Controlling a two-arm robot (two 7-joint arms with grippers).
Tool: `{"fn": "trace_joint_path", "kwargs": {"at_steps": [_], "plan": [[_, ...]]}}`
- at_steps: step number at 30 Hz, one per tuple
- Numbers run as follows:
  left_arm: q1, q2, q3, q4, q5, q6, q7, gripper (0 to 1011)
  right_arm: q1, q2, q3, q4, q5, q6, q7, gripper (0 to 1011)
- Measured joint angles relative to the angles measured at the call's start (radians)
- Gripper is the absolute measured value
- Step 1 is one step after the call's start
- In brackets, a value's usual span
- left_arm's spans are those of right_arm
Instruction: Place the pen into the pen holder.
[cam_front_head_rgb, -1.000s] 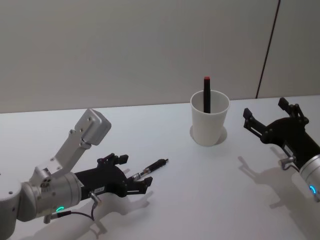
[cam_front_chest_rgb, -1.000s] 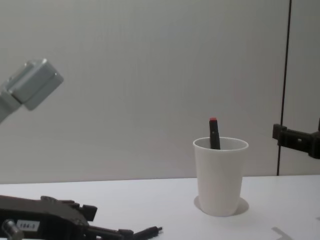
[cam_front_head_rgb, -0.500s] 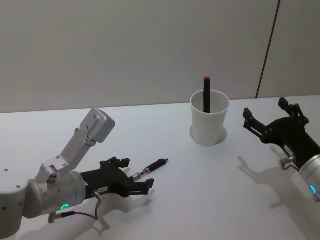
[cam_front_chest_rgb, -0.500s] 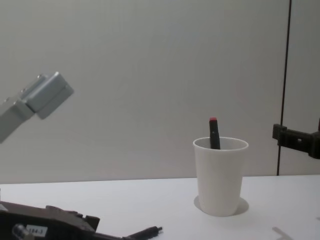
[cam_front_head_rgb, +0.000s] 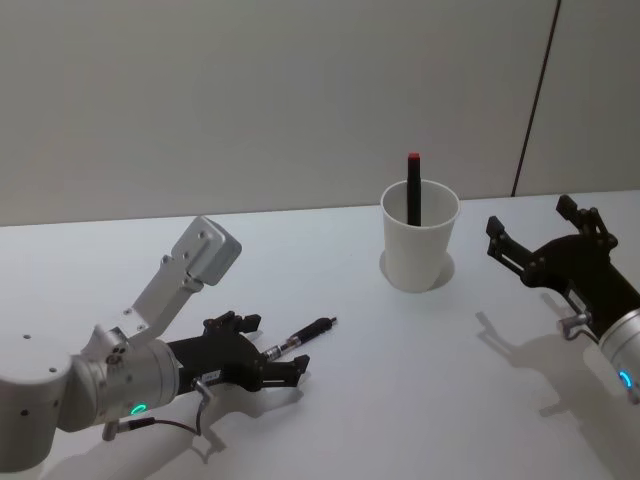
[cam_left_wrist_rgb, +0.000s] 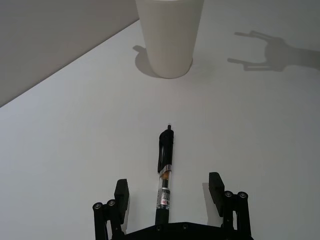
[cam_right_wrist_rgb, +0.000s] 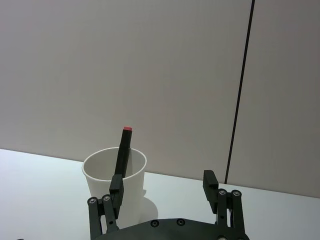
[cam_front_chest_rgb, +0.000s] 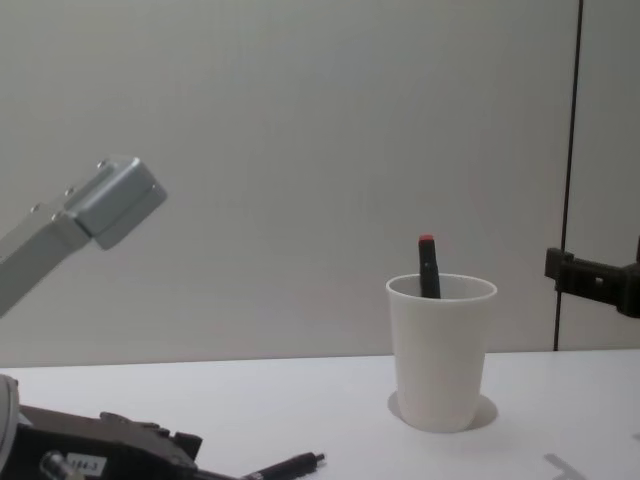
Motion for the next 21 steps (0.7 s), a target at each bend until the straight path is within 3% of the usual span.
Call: {"fn": "trace_joint_path", "kwargs": {"at_steps": [21], "plan": [[-0.031, -0.012, 0.01, 0.018, 0.032, 0.046, -0.055, 1001, 0.0, 0.0, 0.0, 0.0, 0.0, 0.0, 0.0, 1001]]}}
